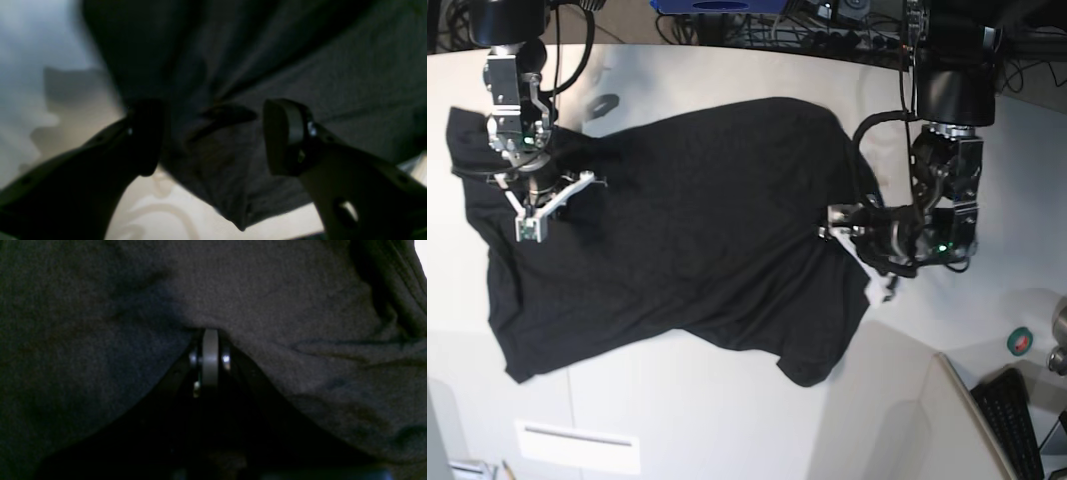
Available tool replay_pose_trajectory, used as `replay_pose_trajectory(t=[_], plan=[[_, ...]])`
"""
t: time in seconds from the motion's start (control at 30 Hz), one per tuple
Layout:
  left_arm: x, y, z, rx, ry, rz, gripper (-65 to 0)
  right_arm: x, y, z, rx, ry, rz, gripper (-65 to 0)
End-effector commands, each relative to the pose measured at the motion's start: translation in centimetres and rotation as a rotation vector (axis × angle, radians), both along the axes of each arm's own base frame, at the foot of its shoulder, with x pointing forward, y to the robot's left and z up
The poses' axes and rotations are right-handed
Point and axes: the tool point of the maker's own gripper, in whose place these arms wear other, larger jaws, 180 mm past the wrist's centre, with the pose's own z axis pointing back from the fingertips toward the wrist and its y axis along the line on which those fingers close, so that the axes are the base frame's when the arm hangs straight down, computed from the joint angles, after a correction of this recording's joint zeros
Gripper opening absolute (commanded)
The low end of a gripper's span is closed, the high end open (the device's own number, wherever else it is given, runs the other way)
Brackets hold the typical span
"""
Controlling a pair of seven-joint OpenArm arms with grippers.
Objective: Layout the t-shirt on the table in an organized manner, then fold the t-shirt properly
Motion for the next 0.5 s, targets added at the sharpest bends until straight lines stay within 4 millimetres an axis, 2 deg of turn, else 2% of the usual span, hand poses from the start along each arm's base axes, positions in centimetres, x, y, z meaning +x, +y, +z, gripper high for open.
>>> replay_pose_trajectory(t=[0.0,0.13,0.27,0.47], plan=[[0.4,0.4,0.1,0.017,0.0,-0.017,-19.3,-1.4,-0.2,-1.1,-0.008,0.078,0.0,-65.0],[-0.8,0.0,-1.4,0.017,0.055,-0.045,-19.7,-1.4,-0.4,-1.1,-0.008,0.078,-0.005,-65.0],[-1.1,-0.3,-1.5,0.013,0.047,-0.096,-20.1,-1.5,-0.4,-1.1,-0.008,0.079,-0.007,-65.0],[-1.0,1.0,-1.4,0.035,0.046,-0.089,-20.2,-1.5,-0.4,-1.1,-0.008,0.079,-0.007,-65.0]])
